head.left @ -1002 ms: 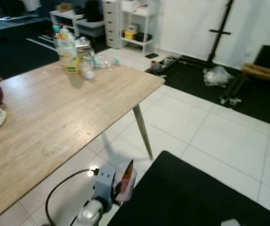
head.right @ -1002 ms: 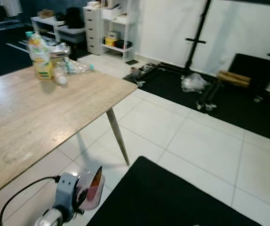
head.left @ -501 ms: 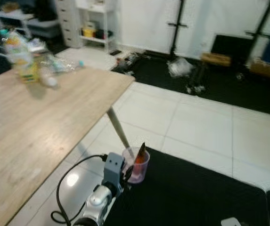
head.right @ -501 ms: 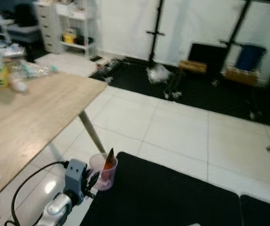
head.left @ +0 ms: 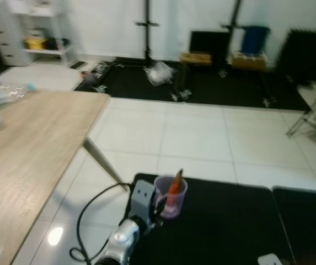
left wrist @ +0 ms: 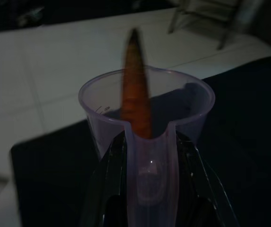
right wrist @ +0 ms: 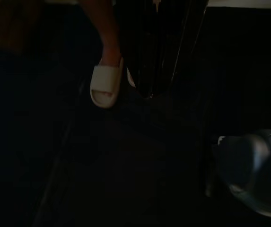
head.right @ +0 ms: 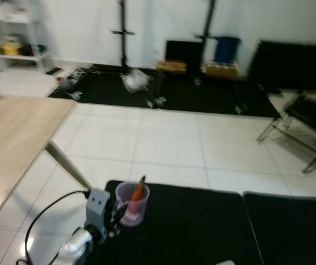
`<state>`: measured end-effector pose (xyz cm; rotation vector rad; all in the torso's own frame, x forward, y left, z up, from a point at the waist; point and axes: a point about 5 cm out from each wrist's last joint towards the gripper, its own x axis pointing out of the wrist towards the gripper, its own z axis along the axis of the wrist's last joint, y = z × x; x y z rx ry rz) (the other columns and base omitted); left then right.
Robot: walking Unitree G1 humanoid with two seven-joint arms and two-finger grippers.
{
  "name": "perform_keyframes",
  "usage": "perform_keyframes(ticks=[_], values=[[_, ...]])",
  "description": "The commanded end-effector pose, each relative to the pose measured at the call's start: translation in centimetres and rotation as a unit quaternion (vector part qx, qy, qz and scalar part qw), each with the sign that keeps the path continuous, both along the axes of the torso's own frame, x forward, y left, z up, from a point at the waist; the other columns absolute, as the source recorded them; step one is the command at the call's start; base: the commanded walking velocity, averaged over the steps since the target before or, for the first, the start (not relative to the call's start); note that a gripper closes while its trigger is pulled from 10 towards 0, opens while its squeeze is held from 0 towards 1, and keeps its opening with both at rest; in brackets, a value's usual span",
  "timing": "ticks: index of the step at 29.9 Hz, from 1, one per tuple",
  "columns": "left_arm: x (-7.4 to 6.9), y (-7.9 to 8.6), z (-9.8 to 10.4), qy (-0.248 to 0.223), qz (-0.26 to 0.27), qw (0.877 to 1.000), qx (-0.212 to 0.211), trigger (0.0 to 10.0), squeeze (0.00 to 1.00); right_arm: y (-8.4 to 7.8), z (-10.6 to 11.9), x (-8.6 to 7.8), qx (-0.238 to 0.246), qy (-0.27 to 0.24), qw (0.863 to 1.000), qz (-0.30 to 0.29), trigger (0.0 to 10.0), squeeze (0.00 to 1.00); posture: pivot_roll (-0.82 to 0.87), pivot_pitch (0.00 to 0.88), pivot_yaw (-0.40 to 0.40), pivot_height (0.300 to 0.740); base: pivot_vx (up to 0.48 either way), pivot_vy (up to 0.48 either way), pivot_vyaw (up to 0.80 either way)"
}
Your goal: Restocking fridge
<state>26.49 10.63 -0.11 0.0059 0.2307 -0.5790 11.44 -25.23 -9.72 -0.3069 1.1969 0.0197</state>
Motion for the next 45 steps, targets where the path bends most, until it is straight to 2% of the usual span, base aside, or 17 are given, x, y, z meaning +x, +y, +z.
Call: perform_keyframes(ticks=[1, 10, 16, 20, 45], values=[[0.0, -0.2, 0.3, -0.015, -0.011, 1.0, -0.002, 10.0, 0.0, 0.1, 0.1, 0.4, 0.001, -0.005, 1.0, 0.003, 10.0, 0.0, 0.01, 0.0, -0.01, 0.74, 0.0, 0.0, -0.76], [0.2, -0.9, 0.8, -0.032, -0.03, 0.999, -0.004, 10.0, 0.0, 0.0, 0.1, 0.4, 0.0, -0.008, 1.0, 0.001, 10.0, 0.0, 0.01, 0.0, -0.012, 0.74, 0.0, 0.0, -0.73], [0.4, -1.2, 1.1, -0.038, -0.033, 0.999, -0.008, 10.0, 0.0, 0.0, 0.2, 0.5, 0.0, -0.011, 1.0, 0.001, 10.0, 0.0, 0.01, 0.0, -0.013, 0.74, 0.0, 0.0, 0.0], [0.3, -1.5, 0.8, -0.014, -0.05, 0.998, -0.02, 10.0, 0.0, 0.0, 0.2, 0.5, 0.002, -0.012, 1.0, 0.0, 10.0, 0.0, 0.0, 0.0, -0.015, 0.74, 0.0, 0.0, 0.0], [0.1, -1.7, 0.5, -0.001, -0.045, 0.999, -0.02, 10.0, 0.0, -0.3, 0.2, 0.5, 0.003, -0.011, 1.0, 0.001, 10.0, 0.0, 0.0, 0.0, -0.023, 0.74, 0.0, -0.357, 0.0]])
